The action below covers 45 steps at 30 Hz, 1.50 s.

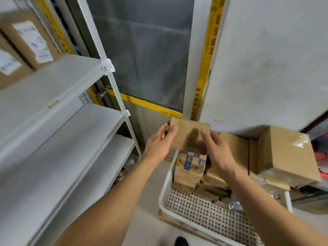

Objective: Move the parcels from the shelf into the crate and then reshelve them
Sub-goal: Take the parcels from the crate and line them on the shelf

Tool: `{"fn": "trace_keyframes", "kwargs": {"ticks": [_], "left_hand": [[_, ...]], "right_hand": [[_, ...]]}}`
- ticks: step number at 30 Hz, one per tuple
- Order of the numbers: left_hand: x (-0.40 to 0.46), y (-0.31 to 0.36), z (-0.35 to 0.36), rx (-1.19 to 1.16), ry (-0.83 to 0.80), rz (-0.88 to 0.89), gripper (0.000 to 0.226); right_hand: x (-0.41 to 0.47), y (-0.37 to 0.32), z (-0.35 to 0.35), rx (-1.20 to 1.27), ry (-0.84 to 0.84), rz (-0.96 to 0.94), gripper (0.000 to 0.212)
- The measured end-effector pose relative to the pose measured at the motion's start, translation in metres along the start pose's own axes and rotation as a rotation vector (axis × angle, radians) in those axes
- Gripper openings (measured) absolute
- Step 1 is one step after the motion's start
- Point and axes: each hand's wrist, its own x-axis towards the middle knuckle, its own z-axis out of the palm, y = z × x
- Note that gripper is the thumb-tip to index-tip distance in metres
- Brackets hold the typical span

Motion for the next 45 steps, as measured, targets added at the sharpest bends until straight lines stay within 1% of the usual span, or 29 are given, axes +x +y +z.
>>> {"fn": "trace_keyframes", "kwargs": {"ticks": [2, 4, 5, 6, 7, 9, 10, 12, 14, 16, 18, 21, 23, 25, 28, 30, 34, 37, 39, 42, 45], "left_hand": [[-0.012, 0.006, -0.023, -0.113, 0.054, 0.027, 0.060], [-0.022, 0.007, -0.049, -0.204, 0.082, 0.062, 0.043], [-0.028, 0.007, -0.063, -0.241, 0.077, 0.089, 0.035], [-0.031, 0.004, -0.076, -0.257, 0.066, 0.128, 0.037], [-0.037, 0.004, -0.089, -0.233, 0.063, 0.169, 0.046], [-0.047, 0.004, -0.115, -0.167, 0.108, 0.235, 0.065], [-0.050, 0.003, -0.128, -0.163, 0.154, 0.255, 0.070], [-0.056, 0.002, -0.154, -0.167, 0.241, 0.305, 0.068], [-0.061, -0.001, -0.180, -0.178, 0.321, 0.365, 0.057], [-0.067, -0.005, -0.207, -0.229, 0.393, 0.410, 0.050], [-0.075, -0.008, -0.236, -0.271, 0.454, 0.450, 0.051], [-0.089, -0.014, -0.284, -0.275, 0.501, 0.488, 0.052], [-0.099, -0.022, -0.318, -0.227, 0.504, 0.492, 0.059], [-0.109, -0.032, -0.354, -0.175, 0.521, 0.453, 0.067], [-0.121, -0.053, -0.407, -0.159, 0.561, 0.400, 0.072], [-0.130, -0.065, -0.434, -0.160, 0.611, 0.374, 0.073], [-0.140, -0.087, -0.476, -0.134, 0.742, 0.339, 0.075], [-0.138, -0.099, -0.503, -0.104, 0.816, 0.301, 0.077], [-0.131, -0.105, -0.519, -0.078, 0.857, 0.257, 0.077], [-0.114, -0.111, -0.541, -0.017, 0.903, 0.190, 0.076], [-0.091, -0.115, -0.559, 0.004, 0.928, 0.166, 0.075]], "right_hand": [[-0.010, -0.022, 0.012, 0.034, -0.039, -0.078, 0.044], [-0.021, -0.042, 0.026, 0.080, -0.115, -0.163, 0.053], [-0.026, -0.049, 0.034, 0.095, -0.163, -0.210, 0.053], [-0.030, -0.054, 0.043, 0.093, -0.199, -0.251, 0.054], [-0.034, -0.059, 0.053, 0.079, -0.221, -0.292, 0.058], [-0.038, -0.067, 0.076, 0.040, -0.203, -0.380, 0.064], [-0.039, -0.072, 0.089, 0.037, -0.176, -0.418, 0.063], [-0.040, -0.086, 0.115, 0.013, -0.111, -0.466, 0.054], [-0.045, -0.106, 0.141, -0.062, -0.074, -0.534, 0.045], [-0.057, -0.128, 0.167, -0.044, -0.133, -0.611, 0.044], [-0.069, -0.147, 0.194, -0.013, -0.221, -0.668, 0.048], [-0.077, -0.169, 0.243, 0.008, -0.320, -0.636, 0.053], [-0.081, -0.181, 0.276, 0.039, -0.386, -0.586, 0.053], [-0.086, -0.192, 0.310, 0.050, -0.449, -0.578, 0.055], [-0.093, -0.209, 0.363, 0.027, -0.546, -0.586, 0.054], [-0.090, -0.218, 0.399, 0.005, -0.635, -0.563, 0.054], [-0.083, -0.236, 0.459, -0.043, -0.802, -0.542, 0.067], [-0.079, -0.243, 0.500, -0.058, -0.857, -0.558, 0.073], [-0.070, -0.242, 0.529, -0.015, -0.897, -0.535, 0.074], [-0.050, -0.237, 0.569, 0.034, -0.934, -0.530, 0.070], [-0.023, -0.241, 0.605, 0.050, -0.943, -0.556, 0.066]]}}
